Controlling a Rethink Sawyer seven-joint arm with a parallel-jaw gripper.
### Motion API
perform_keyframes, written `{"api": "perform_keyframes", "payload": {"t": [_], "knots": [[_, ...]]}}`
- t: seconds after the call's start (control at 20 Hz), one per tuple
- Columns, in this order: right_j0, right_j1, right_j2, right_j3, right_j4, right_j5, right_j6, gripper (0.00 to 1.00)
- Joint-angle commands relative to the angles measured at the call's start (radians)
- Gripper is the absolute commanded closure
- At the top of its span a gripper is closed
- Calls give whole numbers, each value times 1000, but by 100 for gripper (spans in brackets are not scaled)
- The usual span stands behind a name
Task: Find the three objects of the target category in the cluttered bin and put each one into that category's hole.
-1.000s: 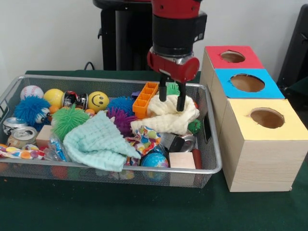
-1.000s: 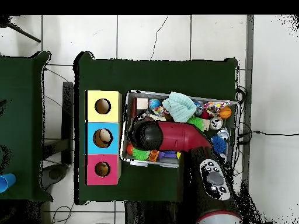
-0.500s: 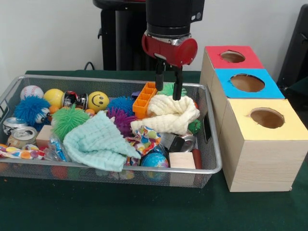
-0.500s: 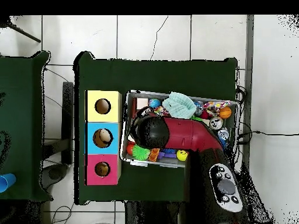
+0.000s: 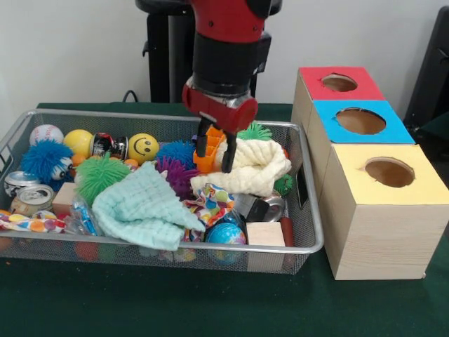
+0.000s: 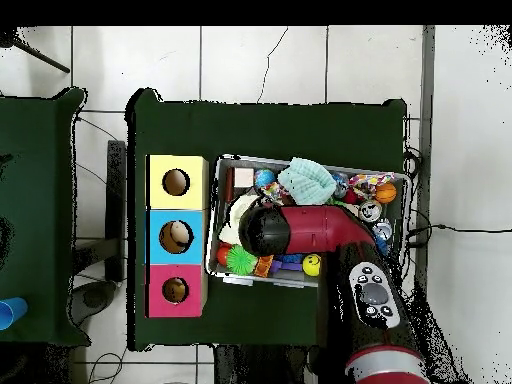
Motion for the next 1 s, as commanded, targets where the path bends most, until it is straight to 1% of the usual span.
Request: {"api": "perform_keyframes", "payload": {"t": [0.05, 0.1, 0.4, 0.5, 0.6, 0.75, 0.85, 1.0], "knots": [[-1, 178, -43, -74, -127, -118, -26, 0], [-6, 189, -45, -78, -132, -131, -19, 0], [-45, 260, -37, -140, -169, -183, -45, 0], [-56, 268, -41, -152, -179, -189, -56, 0], [-64, 262, -49, -145, -190, -199, -64, 0], [-78, 242, -57, -144, -205, -185, -87, 0], [-101, 240, -52, -156, -224, -179, -116, 0], [-109, 248, -70, -175, -262, -204, -116, 0]]}}
